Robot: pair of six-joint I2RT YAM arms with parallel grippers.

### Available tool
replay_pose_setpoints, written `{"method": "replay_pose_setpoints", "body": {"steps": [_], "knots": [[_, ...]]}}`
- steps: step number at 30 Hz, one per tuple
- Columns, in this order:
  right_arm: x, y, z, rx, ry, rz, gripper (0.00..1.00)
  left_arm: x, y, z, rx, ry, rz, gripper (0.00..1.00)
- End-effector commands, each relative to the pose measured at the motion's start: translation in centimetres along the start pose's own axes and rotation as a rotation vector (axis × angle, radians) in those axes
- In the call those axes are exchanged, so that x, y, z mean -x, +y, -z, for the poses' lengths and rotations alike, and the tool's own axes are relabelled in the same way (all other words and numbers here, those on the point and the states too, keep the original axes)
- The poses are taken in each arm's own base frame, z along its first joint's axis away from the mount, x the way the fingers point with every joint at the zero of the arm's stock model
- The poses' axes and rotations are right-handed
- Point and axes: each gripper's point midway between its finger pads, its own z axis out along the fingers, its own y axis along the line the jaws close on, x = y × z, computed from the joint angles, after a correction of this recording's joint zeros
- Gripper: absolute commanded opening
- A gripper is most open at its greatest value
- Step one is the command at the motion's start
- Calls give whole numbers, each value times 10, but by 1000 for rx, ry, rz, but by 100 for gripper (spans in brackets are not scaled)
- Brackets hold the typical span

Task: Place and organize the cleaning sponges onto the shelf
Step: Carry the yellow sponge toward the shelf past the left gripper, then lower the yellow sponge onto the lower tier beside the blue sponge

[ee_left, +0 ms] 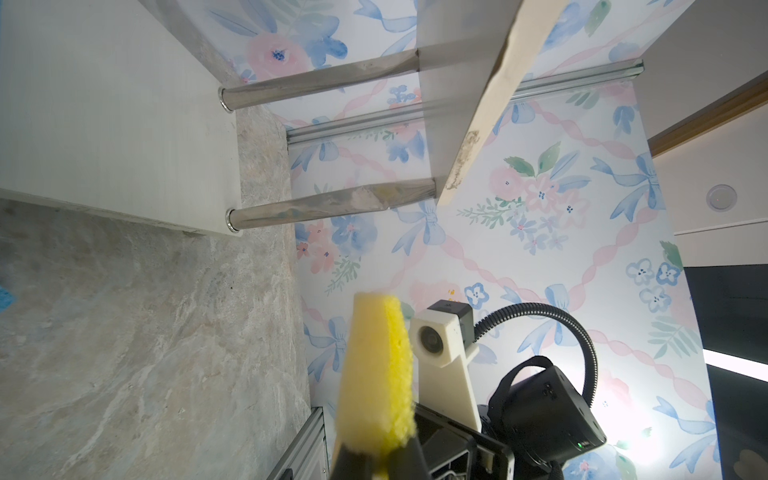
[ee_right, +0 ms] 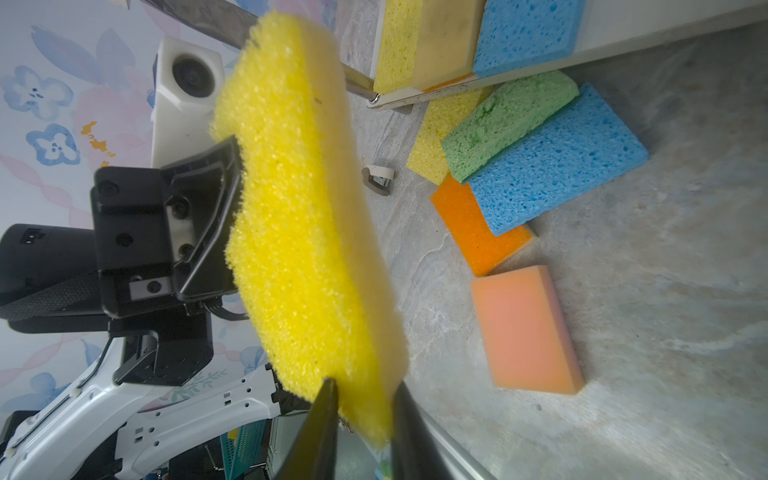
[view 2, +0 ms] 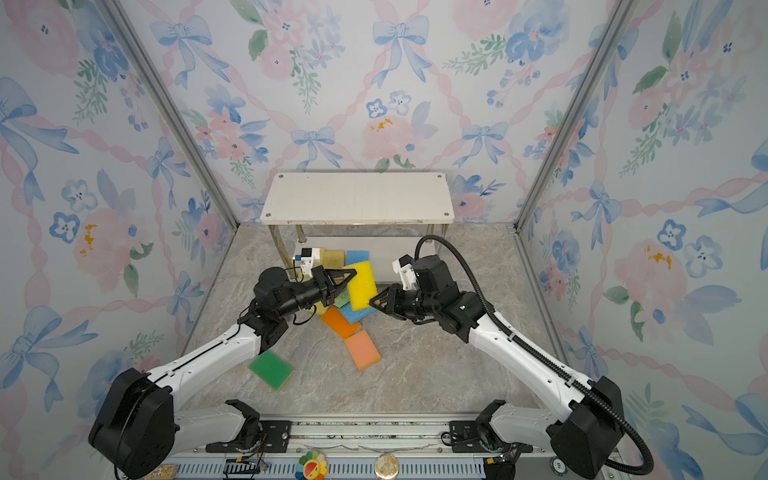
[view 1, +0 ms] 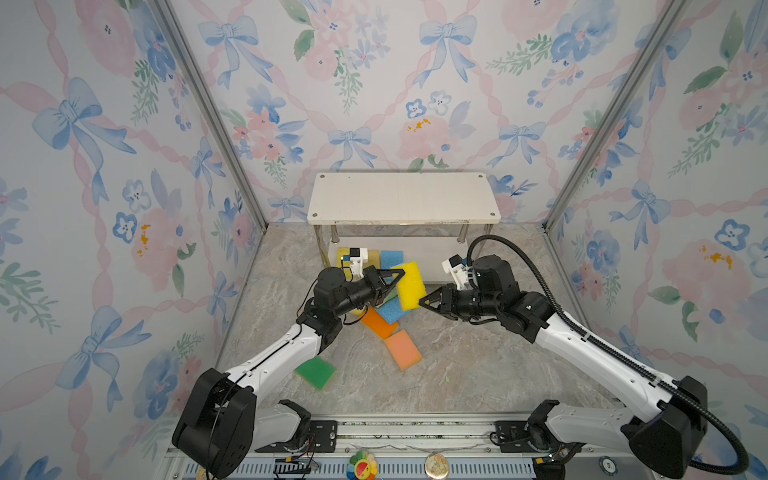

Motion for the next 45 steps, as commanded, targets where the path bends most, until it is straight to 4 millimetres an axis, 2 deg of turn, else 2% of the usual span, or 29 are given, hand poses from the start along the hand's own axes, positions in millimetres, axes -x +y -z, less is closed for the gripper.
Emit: {"method": "replay_pose_setpoints", "body": {"steps": [1, 4, 5, 6, 7, 9, 10, 12, 14, 15, 18, 20, 21, 22, 26, 30, 33, 36, 40, 42, 45], "knots": [[0, -2, 1, -8, -13, 14, 14, -1, 1, 0, -10, 1, -2, 0], [1, -7, 4, -31, -23, 11, 9, -2, 1, 0, -9, 4, 0, 0], [0, -9, 5, -42, -26, 10, 8, -1, 3, -1, -5, 4, 2, 5], [0, -12, 7, -57, -32, 6, 7, -2, 3, -1, -5, 8, 3, 14], [0, -14, 8, -67, -38, 4, 6, -5, 14, 1, 15, 13, 13, 25], [1, -21, 11, -92, -55, -7, 5, -6, 22, 2, 32, 13, 19, 61], [1, -25, 12, -110, -63, -16, 5, -6, 26, 4, 39, 11, 23, 71], [2, -37, 14, -157, -84, -40, 4, -5, 33, 8, 66, -1, 16, 86], [4, -51, 17, -219, -115, -75, 4, -2, 48, 16, 146, -13, 0, 95], [6, -59, 19, -251, -133, -94, 4, -1, 61, 22, 223, -21, -8, 98], [14, -77, 18, -330, -184, -131, 4, 6, 88, 46, 449, -48, -78, 98], [23, -86, 12, -362, -225, -147, 3, 9, 98, 62, 500, -74, -78, 98], [28, -89, 8, -371, -242, -156, 3, 13, 95, 69, 498, -101, -74, 98], [35, -90, 5, -373, -259, -155, 3, 11, 108, 80, 524, -116, -55, 98], [60, -94, -15, -392, -295, -137, 3, 16, 115, 110, 573, -180, -60, 98], [83, -100, -32, -419, -310, -130, 3, 13, 121, 129, 627, -177, -88, 98], [99, -104, -43, -410, -336, -137, 2, 14, 120, 141, 648, -184, -108, 98], [109, -109, -53, -410, -348, -150, 2, 11, 118, 142, 627, -167, -93, 98], [119, -111, -64, -395, -359, -159, 2, 10, 112, 142, 605, -153, -92, 98], [121, -120, -74, -408, -343, -159, 2, 8, 110, 141, 595, -144, -90, 98], [124, -126, -79, -420, -337, -159, 2, 5, 110, 139, 582, -121, -86, 98]]}}
